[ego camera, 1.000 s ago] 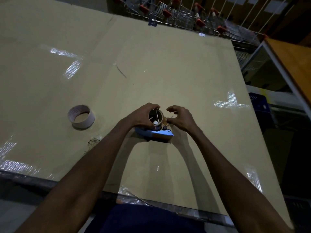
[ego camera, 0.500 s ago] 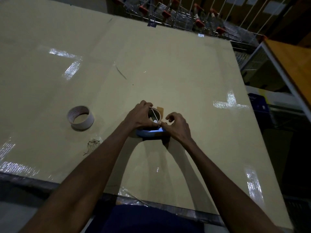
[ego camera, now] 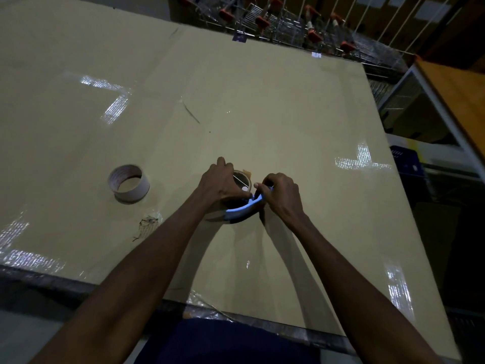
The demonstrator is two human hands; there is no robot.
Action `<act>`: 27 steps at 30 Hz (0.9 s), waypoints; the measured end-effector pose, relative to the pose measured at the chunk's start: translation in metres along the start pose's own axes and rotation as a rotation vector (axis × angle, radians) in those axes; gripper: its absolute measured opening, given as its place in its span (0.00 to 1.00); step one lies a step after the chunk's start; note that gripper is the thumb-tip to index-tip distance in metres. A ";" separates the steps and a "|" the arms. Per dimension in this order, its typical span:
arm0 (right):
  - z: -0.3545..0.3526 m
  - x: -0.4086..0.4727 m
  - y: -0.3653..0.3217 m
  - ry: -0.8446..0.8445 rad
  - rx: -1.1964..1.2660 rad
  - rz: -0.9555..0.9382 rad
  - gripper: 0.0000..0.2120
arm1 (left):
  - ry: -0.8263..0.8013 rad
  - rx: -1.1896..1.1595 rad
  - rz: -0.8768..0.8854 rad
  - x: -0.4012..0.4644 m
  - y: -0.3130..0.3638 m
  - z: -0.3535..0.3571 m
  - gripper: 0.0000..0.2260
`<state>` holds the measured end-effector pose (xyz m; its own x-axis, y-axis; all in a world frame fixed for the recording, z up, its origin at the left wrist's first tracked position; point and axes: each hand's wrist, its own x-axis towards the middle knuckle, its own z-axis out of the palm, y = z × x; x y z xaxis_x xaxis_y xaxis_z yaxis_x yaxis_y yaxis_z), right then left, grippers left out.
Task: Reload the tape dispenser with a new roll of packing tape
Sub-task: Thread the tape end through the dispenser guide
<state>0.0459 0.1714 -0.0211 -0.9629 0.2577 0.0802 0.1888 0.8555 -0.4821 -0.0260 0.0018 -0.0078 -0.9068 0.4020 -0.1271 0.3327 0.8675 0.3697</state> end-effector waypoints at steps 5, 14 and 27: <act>-0.005 0.007 -0.007 -0.037 -0.006 0.009 0.10 | 0.031 -0.030 0.024 -0.007 0.000 0.002 0.36; -0.032 0.049 -0.037 -0.333 0.168 0.098 0.27 | 0.025 -0.029 0.007 -0.012 0.001 0.005 0.36; -0.030 0.049 -0.031 -0.587 -0.025 0.014 0.42 | -0.037 -0.111 0.064 -0.013 -0.010 0.011 0.40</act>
<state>-0.0015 0.1714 0.0240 -0.9045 -0.0172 -0.4262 0.1994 0.8662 -0.4582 -0.0141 -0.0087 -0.0198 -0.8738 0.4677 -0.1335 0.3570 0.8031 0.4771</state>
